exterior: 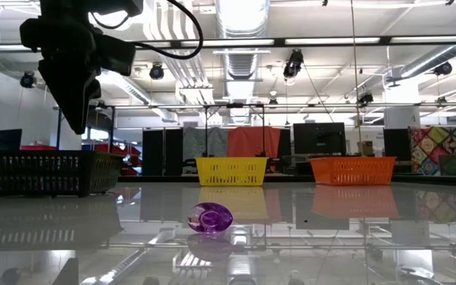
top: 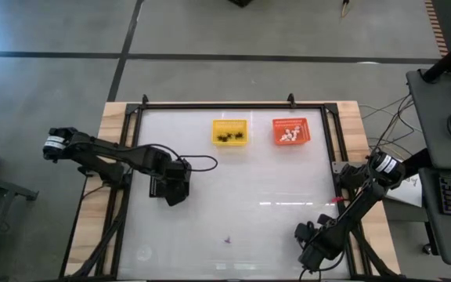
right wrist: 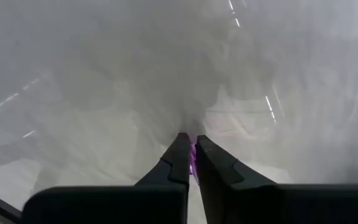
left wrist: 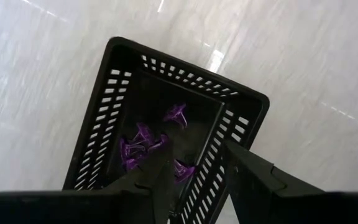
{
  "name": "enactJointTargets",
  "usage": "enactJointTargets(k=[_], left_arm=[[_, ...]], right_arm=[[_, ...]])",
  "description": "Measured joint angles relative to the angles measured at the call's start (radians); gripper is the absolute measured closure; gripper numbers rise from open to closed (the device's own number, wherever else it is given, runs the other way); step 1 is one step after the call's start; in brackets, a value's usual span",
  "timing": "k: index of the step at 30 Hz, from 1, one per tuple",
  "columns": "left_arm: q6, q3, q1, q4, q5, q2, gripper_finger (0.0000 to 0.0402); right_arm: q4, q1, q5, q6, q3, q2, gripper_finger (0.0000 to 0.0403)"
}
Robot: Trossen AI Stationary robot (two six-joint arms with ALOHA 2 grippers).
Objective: Sort Halloween decoration
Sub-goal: Put the purple hat toy into the black basket
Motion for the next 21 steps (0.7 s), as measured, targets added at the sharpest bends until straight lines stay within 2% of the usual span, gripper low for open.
enactJointTargets(k=[6, 15, 21], left_arm=[[0.000, 0.000, 0.000, 0.000, 0.001, 0.000, 0.0283], [0.046, 0.000, -0.001, -0.001, 0.064, -0.010, 0.0283], [0.071, 0.000, 0.000, -0.002, 0.064, -0.068, 0.0283]], right_arm=[[-0.009, 0.000, 0.003, 0.053, -0.004, -0.021, 0.0394], [-0.006, -0.002, 0.014, 0.120, -0.004, -0.103, 0.0394], [0.021, -0.026, 0.084, 0.150, -0.003, -0.147, 0.0394]])
